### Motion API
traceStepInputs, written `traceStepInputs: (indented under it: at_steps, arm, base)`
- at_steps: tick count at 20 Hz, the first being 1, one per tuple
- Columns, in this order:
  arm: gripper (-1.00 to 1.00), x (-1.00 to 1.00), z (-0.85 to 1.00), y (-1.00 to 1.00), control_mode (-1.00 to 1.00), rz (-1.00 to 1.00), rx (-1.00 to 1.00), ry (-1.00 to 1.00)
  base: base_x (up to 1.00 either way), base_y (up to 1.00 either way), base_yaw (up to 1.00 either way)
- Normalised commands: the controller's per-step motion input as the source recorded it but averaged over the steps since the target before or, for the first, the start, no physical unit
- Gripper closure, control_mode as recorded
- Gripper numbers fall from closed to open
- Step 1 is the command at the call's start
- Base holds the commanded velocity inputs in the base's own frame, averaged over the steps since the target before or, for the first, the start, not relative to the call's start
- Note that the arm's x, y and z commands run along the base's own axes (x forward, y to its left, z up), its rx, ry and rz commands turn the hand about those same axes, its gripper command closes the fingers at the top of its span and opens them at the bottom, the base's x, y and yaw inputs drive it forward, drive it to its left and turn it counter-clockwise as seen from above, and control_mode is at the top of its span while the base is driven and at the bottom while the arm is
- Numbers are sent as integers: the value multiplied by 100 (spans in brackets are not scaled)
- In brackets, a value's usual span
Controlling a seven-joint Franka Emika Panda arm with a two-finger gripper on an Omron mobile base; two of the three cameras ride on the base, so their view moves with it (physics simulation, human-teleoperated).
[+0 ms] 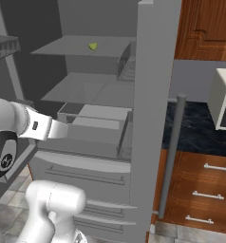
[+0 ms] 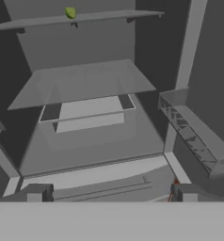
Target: There is a bowl on the dining counter. Grab a lemon wedge from the fridge and place it in the bowl. Then get the liquor bottle and glass cup from the cabinet and place them next to the bowl.
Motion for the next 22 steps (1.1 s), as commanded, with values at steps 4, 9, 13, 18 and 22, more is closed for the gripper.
traceStepInputs:
  at_steps: [4, 9, 13, 18, 22]
  arm:
    - [-100, -1, 0, 0, -100, 0, -1, 0]
    - [-100, 9, 0, 3, -100, 0, 0, 3]
    - [-100, 28, 0, 15, -100, 0, 0, 2]
    - [-100, 14, 0, 8, -100, 0, 0, 0]
    - [-100, -2, 0, -14, -100, -1, 2, 0]
  base:
    - [0, 0, 0]
    - [0, 0, 0]
    - [0, 0, 0]
    - [0, 0, 0]
    - [0, 0, 0]
